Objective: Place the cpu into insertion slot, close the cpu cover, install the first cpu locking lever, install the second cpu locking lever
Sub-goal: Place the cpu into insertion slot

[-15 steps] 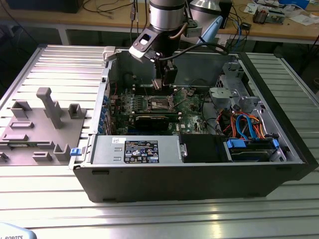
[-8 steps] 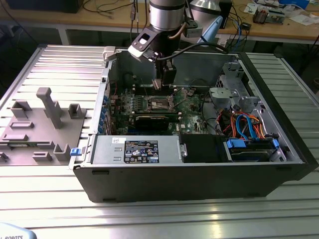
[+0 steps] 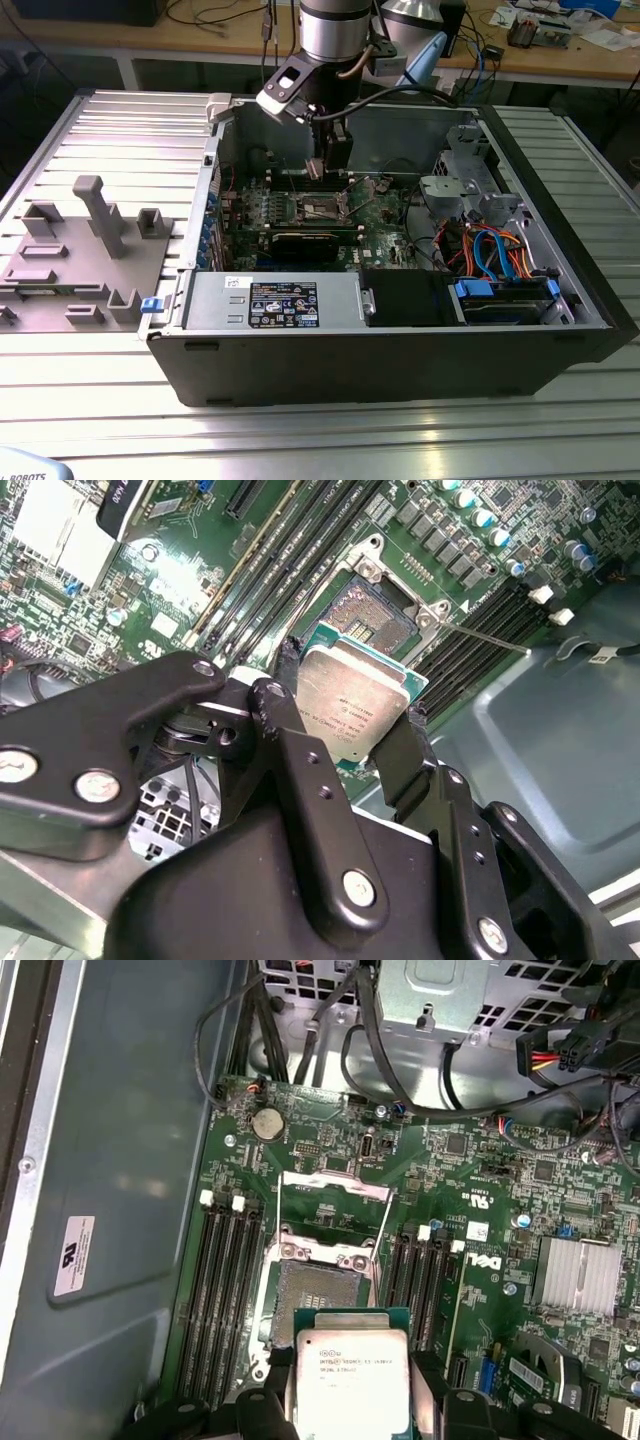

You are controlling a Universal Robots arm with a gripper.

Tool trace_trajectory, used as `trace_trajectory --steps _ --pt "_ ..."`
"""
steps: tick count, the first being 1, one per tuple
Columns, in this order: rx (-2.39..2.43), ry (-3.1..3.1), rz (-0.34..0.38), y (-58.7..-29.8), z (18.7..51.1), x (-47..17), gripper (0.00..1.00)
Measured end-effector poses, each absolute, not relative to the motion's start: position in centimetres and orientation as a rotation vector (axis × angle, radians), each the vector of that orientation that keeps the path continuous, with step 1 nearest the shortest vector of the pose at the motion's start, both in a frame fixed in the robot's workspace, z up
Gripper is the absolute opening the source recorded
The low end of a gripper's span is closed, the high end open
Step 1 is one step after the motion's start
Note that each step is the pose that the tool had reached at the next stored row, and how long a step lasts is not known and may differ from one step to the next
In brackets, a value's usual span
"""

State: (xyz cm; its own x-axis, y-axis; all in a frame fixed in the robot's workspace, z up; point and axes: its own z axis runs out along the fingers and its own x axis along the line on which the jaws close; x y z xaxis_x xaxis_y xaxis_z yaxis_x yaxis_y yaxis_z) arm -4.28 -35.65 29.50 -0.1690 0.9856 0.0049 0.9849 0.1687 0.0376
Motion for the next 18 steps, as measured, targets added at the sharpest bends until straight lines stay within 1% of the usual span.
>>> trace_trajectory --steps 18 --pt "2.055 2.348 0.049 -35.65 29.5 -4.28 0.55"
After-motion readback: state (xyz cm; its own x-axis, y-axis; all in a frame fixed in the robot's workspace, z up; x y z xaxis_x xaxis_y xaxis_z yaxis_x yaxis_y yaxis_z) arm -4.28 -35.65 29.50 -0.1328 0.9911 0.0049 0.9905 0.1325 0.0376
